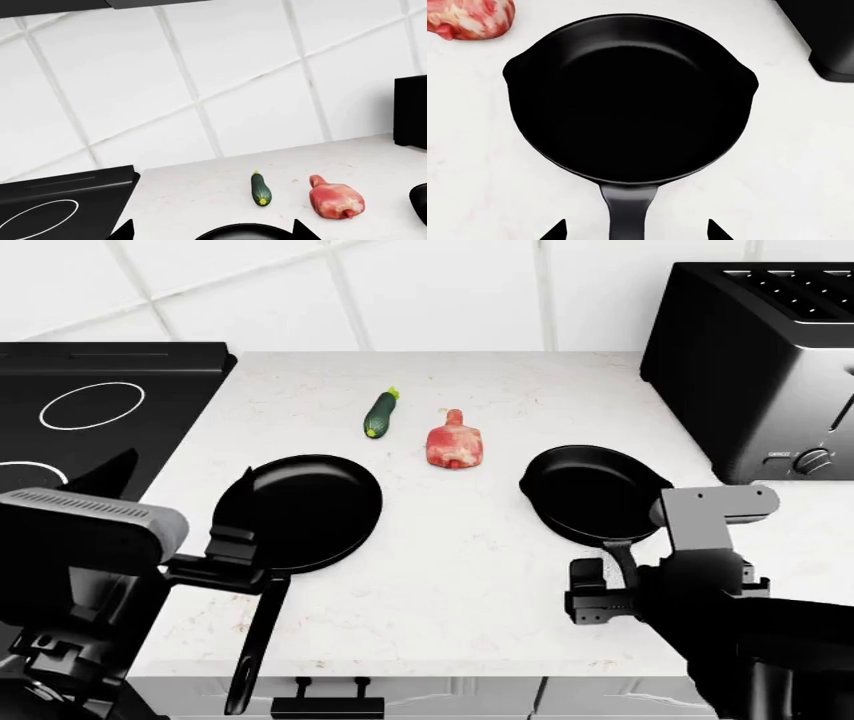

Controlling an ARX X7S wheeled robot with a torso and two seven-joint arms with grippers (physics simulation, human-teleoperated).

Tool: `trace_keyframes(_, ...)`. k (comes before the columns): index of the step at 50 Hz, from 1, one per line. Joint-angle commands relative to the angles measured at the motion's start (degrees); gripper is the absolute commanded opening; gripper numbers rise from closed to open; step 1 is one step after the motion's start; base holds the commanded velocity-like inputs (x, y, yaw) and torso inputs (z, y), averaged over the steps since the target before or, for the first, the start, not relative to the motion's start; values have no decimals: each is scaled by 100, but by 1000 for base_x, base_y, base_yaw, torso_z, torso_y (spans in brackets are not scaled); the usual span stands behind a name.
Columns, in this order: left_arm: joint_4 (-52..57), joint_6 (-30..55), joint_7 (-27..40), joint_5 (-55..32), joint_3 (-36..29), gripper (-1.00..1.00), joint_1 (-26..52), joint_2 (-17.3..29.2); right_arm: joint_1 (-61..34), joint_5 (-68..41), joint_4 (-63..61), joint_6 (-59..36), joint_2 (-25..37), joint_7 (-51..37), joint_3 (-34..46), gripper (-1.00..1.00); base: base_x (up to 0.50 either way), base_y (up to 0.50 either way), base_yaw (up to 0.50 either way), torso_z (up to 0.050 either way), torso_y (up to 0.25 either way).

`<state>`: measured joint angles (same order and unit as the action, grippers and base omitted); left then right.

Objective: Place both pans onto different burners. Then place the zucchini and the pork chop on different pans.

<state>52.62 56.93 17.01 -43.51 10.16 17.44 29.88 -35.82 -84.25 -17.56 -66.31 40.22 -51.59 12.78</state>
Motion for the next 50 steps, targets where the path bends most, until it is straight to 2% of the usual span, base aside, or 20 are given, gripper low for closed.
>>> trace_keyframes(1, 16, 4, 31, -124, 44, 100, -25, 3, 185, 280, 103, 127, -61, 245, 152, 100, 0, 0, 0, 0, 0)
trace_keyframes(8, -15, -24, 45, -110, 4, 100, -14, 18, 188, 359, 149, 151, -100, 323, 234, 100, 0, 0, 0, 0, 0)
trace_keyframes(9, -18, -23, 50, -117, 6, 100, -9, 21, 186, 363, 152, 153, -102, 324, 239, -100, 0, 0, 0, 0, 0)
trace_keyframes(22, -30, -87, 81, -110, -24, 100, -46, 41, 267, 339, 36, 268, -38, 351, 161, -100, 0, 0, 0, 0, 0)
trace_keyframes(32, -73, -192, 73, -32, -104, 100, -139, 45, 193, -10, -438, 291, 141, 31, -109, -100, 0, 0, 0, 0, 0)
trace_keyframes(50, -386, -211, 71, 83, -416, 100, -150, 0, -331, -1605, -1577, 312, 733, -1213, -686, -100, 0, 0, 0, 0, 1)
